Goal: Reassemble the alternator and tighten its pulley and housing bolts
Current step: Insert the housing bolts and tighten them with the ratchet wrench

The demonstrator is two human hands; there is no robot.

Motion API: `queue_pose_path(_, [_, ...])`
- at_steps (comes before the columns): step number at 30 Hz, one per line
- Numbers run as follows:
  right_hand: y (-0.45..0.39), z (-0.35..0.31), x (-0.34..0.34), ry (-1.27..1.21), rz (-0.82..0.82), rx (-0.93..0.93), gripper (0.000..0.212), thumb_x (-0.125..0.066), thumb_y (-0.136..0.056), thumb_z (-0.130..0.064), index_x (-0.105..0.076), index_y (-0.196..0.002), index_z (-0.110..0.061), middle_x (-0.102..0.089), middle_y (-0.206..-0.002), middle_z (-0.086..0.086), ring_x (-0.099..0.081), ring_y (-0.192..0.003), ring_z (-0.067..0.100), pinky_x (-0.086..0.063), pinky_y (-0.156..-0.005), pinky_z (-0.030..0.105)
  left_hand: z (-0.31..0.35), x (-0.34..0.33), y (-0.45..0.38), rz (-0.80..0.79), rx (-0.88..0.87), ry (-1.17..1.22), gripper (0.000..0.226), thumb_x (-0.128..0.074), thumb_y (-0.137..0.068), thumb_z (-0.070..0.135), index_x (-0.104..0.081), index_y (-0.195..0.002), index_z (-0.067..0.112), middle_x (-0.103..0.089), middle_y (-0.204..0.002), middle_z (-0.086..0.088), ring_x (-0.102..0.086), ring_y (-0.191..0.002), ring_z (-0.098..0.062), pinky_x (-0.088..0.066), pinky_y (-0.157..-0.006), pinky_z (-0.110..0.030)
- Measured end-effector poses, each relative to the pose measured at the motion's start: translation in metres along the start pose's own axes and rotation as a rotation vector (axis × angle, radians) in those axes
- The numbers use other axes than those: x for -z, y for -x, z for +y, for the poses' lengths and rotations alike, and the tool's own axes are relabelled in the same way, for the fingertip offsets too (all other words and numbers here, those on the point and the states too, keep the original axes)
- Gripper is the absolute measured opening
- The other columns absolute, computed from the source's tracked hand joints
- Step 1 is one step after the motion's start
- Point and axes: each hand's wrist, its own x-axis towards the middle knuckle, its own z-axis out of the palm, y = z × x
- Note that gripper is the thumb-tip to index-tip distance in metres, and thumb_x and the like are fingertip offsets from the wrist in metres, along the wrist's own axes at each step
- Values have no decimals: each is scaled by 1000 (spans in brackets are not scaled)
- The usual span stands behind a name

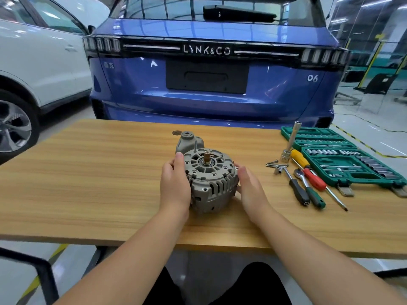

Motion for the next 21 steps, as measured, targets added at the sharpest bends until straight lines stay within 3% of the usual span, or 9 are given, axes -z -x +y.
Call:
queue_pose_path(3, [-1, 1, -11, 4, 21, 43, 85, -24, -77, -96, -67, -116, -35, -71, -113, -22, -60, -111, -9, -43, -93, 12, -1, -5, 5, 74, -30, 60, 60, -48, -68, 79, -64, -108, 37, -74, -111, 5, -69, -107, -20, -55, -98, -54])
queue_pose_path(6, [-3, 8, -15, 56, 75, 142, 92, -15, -81, -92, -67, -120, -27, -71, -115, -13, -60, -115, 0, -44, -98, 22, -1, -5, 2, 73, -26, 122, 63, -54, -69, 73, -64, -113, 28, -75, -110, -1, -72, -106, -23, -56, -97, -56])
queue_pose_path(11, [-4, 12, -14, 102, 140, 203, 93, -12, -84, -89, -69, -114, -23, -71, -105, -12, -61, -103, -6, -45, -84, 10, -6, -3, -3, 68, -50, 162, 63, -58, -69, 70, -64, -111, 24, -78, -99, 0, -76, -96, -20, -61, -88, -51])
queue_pose_path(13, [-4, 12, -12, 154, 167, 249, 90, -9, -86, -87, -69, -104, -22, -71, -97, -9, -62, -96, -1, -47, -79, 16, -7, -2, -5, 54, -54, 156, 60, -59, -70, 69, -65, -109, 24, -78, -96, 2, -76, -93, -18, -61, -85, -48])
queue_pose_path(17, [-2, 13, -13, 258, 236, 301, 89, -5, -90, -81, -64, -85, -14, -64, -79, -2, -60, -82, 14, -46, -71, 33, -5, -1, -9, 14, -42, 168, 54, -61, -76, 63, -66, -109, 21, -78, -103, -7, -76, -100, -26, -59, -93, -57])
queue_pose_path(21, [0, 12, -14, 334, 278, 326, 77, -5, -95, -71, -59, -77, -19, -58, -71, -6, -56, -73, 15, -42, -62, 30, -2, -2, -13, -5, -39, 181, 66, -59, -78, 63, -66, -120, 13, -77, -111, -14, -74, -106, -33, -56, -97, -61])
